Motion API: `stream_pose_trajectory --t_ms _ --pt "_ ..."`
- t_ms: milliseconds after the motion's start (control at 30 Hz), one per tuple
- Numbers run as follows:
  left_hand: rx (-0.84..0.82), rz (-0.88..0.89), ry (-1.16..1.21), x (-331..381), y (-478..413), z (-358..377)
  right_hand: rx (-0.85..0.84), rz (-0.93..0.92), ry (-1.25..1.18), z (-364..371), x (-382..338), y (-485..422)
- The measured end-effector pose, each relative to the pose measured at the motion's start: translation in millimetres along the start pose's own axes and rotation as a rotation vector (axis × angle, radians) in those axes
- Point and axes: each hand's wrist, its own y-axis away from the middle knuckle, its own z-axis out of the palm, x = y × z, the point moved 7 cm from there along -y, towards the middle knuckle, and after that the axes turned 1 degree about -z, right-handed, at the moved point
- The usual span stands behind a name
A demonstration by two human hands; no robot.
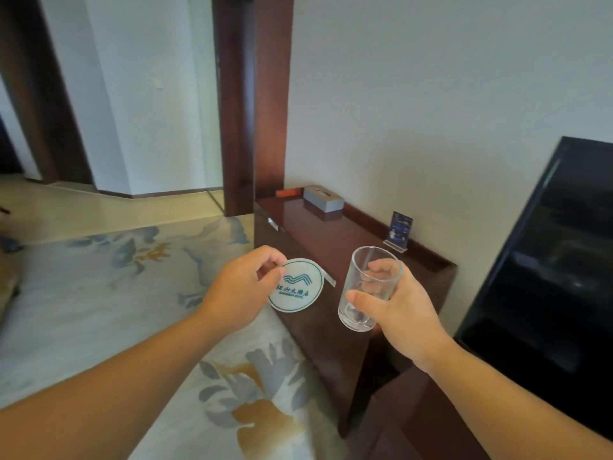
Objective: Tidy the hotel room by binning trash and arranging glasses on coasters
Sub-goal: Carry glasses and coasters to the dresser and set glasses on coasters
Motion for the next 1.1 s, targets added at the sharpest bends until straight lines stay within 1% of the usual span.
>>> stream_pose_trajectory --t_ms 233,400,633,867,1100 --pt "0.051 -0.063 -0.058 -27.7 -47.1 -12.5 -0.099 -0.049 -0.019 34.3 11.0 -76.8" --pt "0.104 -0.076 -0.098 -44.5 -82.3 -15.4 -0.176 -0.077 -0.015 53.8 16.2 -129.5" --pt "0.099 -0.12 -0.119 -87.1 -123.7 -18.7 -0.212 -0.092 -0.005 92.0 26.3 -182.9" --pt "0.079 -0.09 -0.101 -146.8 -182.3 -40.7 -0.164 -0.063 0.03 141.8 33.6 -236.1" --pt "-0.008 -0.013 -0.071 -194.3 -253.6 -73.9 -0.058 -0.024 0.033 187.0 19.8 -287.4"
